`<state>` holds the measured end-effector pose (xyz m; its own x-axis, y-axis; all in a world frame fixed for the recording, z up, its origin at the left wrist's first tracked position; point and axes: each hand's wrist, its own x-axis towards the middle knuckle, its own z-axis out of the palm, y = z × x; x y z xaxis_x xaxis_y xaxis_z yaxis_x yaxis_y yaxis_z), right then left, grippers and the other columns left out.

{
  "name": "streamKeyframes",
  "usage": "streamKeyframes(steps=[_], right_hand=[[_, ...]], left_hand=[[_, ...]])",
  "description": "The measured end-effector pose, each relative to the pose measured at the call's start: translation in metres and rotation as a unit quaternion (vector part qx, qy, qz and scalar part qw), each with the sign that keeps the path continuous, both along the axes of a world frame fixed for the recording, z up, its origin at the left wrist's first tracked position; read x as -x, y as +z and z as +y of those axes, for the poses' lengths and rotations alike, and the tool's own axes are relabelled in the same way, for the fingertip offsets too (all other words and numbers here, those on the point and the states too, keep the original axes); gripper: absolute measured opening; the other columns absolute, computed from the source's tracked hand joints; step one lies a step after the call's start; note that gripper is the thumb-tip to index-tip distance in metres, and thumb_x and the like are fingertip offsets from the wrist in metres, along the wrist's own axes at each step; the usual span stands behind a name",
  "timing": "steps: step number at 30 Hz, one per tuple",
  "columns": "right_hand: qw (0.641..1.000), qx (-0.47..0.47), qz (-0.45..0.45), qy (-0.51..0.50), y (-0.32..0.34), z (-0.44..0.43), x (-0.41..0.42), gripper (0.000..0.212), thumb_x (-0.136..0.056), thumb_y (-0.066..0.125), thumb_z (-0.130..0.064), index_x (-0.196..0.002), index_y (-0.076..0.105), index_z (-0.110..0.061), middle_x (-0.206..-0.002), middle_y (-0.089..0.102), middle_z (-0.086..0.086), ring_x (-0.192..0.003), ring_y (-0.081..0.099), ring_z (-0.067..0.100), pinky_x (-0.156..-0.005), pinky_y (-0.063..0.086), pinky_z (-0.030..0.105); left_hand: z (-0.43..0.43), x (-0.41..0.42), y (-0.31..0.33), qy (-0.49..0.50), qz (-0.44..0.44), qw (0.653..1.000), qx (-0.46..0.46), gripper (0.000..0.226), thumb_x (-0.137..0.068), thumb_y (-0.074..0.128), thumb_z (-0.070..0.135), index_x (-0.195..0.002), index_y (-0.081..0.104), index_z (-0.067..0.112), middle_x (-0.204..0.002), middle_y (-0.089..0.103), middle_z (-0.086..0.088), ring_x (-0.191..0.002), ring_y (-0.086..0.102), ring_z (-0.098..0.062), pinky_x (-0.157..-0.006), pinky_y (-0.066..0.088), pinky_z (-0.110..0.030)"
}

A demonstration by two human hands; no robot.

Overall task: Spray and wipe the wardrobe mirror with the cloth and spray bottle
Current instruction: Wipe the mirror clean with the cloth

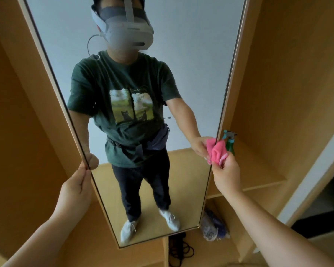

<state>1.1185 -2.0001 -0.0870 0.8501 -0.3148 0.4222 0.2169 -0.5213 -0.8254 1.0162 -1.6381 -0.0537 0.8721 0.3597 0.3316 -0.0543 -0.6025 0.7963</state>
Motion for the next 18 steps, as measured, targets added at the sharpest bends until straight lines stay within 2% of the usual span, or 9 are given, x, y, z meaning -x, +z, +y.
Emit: streamKeyframes(steps=[2,6,10,14,18], right_hand=[[1.0,-0.001,0.01,-0.002,-0.004,0.001,0.0,0.022,-0.09,0.063,-0.008,-0.077,0.047,-0.002,-0.065,0.053,0.007,-0.058,0.053,0.02,-0.048,0.037,0.02],[1.0,-0.004,0.018,-0.01,-0.011,0.004,0.0,0.022,-0.089,0.064,-0.009,-0.075,0.048,-0.008,-0.067,0.055,0.004,-0.06,0.055,0.013,-0.048,0.035,0.013],[1.0,-0.004,0.027,-0.015,-0.017,0.007,-0.001,0.019,-0.09,0.062,-0.009,-0.079,0.049,-0.001,-0.07,0.057,0.01,-0.062,0.056,0.021,-0.052,0.04,0.025],[0.999,0.0,0.022,-0.042,-0.022,0.011,-0.001,0.021,-0.091,0.061,-0.009,-0.076,0.046,-0.002,-0.066,0.051,0.003,-0.057,0.05,0.012,-0.049,0.031,0.019],[0.998,-0.012,0.028,-0.049,-0.028,0.013,-0.002,0.019,-0.09,0.06,-0.005,-0.081,0.046,0.004,-0.069,0.052,0.011,-0.059,0.049,0.021,-0.05,0.034,0.025]], left_hand=[[0.0,0.001,-0.003,-0.003,0.005,1.0,-0.005,0.042,-0.101,0.037,0.027,-0.142,0.042,0.023,-0.117,0.061,-0.024,-0.11,0.056,-0.044,-0.093,0.042,-0.06],[0.0,0.002,-0.009,-0.005,0.003,1.0,-0.006,0.042,-0.101,0.037,0.022,-0.142,0.043,0.021,-0.118,0.062,-0.023,-0.111,0.056,-0.042,-0.095,0.043,-0.056],[0.001,0.001,-0.014,-0.01,0.003,1.0,0.003,0.042,-0.101,0.038,0.021,-0.142,0.042,0.018,-0.119,0.059,-0.027,-0.113,0.053,-0.046,-0.094,0.041,-0.06],[0.004,-0.001,-0.019,-0.017,-0.001,1.0,0.013,0.039,-0.102,0.037,0.024,-0.14,0.044,0.021,-0.12,0.06,-0.024,-0.114,0.053,-0.043,-0.096,0.04,-0.058],[0.007,-0.003,-0.027,-0.018,0.0,1.0,0.011,0.037,-0.102,0.036,0.026,-0.137,0.046,0.022,-0.12,0.059,-0.024,-0.113,0.052,-0.044,-0.097,0.04,-0.059]])
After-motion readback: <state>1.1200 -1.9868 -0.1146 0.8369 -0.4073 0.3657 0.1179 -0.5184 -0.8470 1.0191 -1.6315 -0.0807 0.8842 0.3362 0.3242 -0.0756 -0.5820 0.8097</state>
